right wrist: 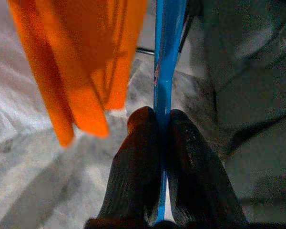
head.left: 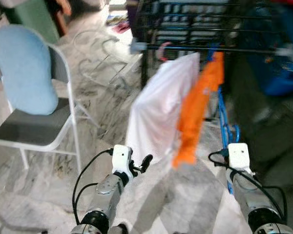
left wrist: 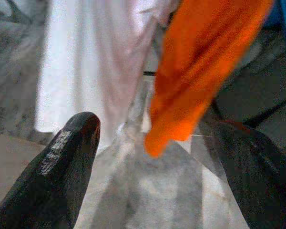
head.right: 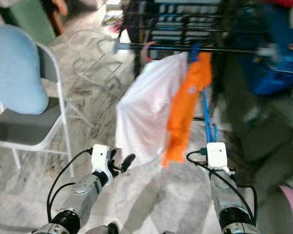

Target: Hang hanger

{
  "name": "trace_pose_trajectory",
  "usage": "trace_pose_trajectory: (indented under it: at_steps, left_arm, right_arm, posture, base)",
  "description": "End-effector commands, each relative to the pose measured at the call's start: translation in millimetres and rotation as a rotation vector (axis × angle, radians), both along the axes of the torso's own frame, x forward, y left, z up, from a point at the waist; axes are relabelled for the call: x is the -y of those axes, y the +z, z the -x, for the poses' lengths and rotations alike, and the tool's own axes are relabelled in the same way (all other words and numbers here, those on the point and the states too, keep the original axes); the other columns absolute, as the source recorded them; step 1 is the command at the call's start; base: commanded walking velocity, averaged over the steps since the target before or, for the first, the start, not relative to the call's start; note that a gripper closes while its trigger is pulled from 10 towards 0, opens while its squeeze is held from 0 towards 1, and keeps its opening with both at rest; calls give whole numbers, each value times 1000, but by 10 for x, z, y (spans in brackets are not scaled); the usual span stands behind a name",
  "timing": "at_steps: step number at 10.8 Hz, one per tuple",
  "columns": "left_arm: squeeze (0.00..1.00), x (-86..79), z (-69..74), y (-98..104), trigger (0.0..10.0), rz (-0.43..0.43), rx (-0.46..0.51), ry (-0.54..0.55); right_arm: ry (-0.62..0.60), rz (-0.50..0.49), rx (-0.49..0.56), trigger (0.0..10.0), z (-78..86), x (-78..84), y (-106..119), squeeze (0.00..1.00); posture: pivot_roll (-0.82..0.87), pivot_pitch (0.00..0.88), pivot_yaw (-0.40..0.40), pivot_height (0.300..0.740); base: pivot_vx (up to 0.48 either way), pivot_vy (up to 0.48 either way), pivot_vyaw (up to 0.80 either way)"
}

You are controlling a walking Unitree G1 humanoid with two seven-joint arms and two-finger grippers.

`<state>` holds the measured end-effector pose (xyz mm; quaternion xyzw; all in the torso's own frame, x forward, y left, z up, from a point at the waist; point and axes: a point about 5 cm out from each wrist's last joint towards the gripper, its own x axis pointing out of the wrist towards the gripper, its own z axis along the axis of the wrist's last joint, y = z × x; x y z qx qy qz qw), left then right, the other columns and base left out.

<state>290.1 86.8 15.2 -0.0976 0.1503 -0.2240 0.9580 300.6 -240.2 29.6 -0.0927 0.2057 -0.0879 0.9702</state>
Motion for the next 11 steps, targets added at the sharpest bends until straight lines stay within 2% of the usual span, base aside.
trace_pose_trajectory:
  at_steps: [1, 3, 6, 8, 10, 11]
  left_arm:
    - [0, -7, 39, -48, 10000, 1, -21, 3]
    - [0, 7, 44, -53, 10000, 3, -25, -5]
    - [0, 12, 53, -61, 10000, 0, -29, -11]
    - [0, 9, 63, -75, 10000, -7, -35, -8]
    - [0, -1, 69, -85, 10000, -13, -38, 2]
    - [0, -27, 70, -101, 10000, -35, -46, 21]
  right_arm:
    - [-21, -5, 23, 10000, -31, 34, 60, 0]
    - [-44, -3, 16, 10000, -16, 50, 47, 0]
    - [-50, -5, 18, 10000, -11, 52, 49, 0]
    - [-31, -2, 28, 10000, -32, 48, 83, 0]
    - [15, 10, 28, 10000, -60, 49, 127, 0]
    - [76, 1, 28, 10000, -96, 25, 175, 0]
  posture:
    - [-92, 158, 47, 740]
    - [-92, 161, 45, 740]
    - [-94, 163, 46, 740]
    - [-94, 167, 44, 740]
    - [-93, 171, 42, 740]
    - [-95, 175, 41, 740]
  base:
    - [349, 0, 0]
    - [352, 0, 0]
    - [359, 0, -556]
    - [308, 0, 0]
    - [0, 0, 0]
    - [0, 0, 0]
